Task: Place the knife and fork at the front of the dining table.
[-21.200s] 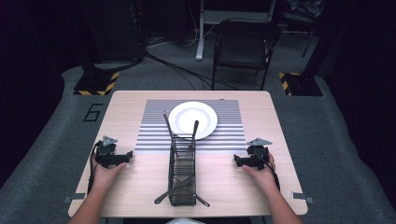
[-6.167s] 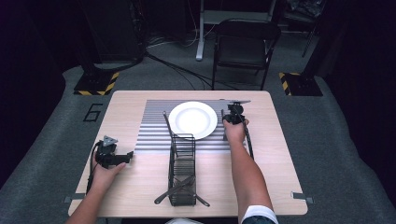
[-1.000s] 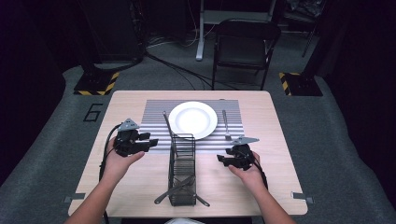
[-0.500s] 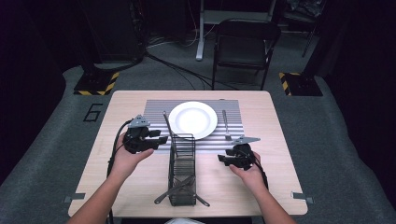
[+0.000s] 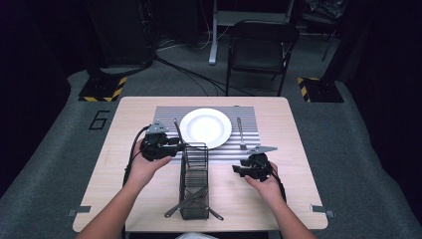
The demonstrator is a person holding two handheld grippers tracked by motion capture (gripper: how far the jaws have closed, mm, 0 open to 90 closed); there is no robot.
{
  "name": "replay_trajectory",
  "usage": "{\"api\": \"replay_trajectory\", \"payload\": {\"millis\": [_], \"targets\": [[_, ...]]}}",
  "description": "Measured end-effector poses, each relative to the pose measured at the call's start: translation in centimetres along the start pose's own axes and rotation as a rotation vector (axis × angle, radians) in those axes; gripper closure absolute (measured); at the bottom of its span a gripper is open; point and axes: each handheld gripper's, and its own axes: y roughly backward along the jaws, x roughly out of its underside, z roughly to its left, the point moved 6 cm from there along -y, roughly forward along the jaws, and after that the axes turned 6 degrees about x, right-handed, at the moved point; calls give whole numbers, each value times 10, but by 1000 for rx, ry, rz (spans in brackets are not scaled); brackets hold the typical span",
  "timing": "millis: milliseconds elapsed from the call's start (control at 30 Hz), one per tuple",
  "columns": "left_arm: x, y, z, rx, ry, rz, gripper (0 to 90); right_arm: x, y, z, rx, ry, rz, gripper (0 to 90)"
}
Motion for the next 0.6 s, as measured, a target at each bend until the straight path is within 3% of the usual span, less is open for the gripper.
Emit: {"api": "replay_trajectory", "payload": {"millis": [367,533,600], "targets": [[-1,-11,-1,16,8,-15,684,1,0,-2,2,1,3,532],[1,-11,-1,-4,14,-21,737,1,-1,-4,5,-3,5,532],[2,-11,0,-13,-1,-21,744,1,-1,-4,4,-10,7,532]]}}
